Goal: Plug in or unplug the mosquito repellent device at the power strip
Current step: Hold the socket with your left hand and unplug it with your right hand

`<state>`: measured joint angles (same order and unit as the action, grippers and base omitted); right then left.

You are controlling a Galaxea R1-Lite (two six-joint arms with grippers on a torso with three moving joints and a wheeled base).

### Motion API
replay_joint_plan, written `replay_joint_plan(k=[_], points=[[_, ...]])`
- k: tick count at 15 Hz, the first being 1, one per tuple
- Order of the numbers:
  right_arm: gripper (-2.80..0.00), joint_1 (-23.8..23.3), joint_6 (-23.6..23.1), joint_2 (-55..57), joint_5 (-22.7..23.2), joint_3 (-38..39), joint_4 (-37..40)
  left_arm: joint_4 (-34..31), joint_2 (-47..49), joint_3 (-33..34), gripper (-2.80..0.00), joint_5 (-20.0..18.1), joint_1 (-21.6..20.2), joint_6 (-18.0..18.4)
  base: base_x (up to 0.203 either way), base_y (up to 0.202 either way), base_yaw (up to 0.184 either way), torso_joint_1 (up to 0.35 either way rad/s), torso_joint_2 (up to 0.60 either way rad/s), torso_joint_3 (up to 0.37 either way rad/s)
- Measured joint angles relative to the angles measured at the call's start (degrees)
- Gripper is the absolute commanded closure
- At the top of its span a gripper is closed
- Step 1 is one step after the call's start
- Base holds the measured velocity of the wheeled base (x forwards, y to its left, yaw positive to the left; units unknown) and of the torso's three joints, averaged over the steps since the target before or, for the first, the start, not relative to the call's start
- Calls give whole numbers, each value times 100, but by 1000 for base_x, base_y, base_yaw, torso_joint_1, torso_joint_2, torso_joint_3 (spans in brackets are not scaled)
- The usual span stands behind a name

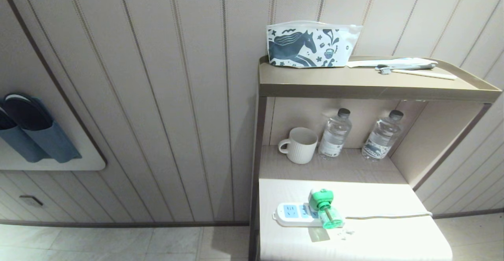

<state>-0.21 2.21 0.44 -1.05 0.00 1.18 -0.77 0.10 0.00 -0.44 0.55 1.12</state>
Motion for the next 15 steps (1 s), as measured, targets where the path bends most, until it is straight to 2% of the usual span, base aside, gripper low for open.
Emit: replay_joint_plan(k=[15], points=[[0, -6, -98, -11, -12, -23, -3, -1, 0, 0, 0, 0, 0, 2, 0, 0, 0, 0, 0, 0]])
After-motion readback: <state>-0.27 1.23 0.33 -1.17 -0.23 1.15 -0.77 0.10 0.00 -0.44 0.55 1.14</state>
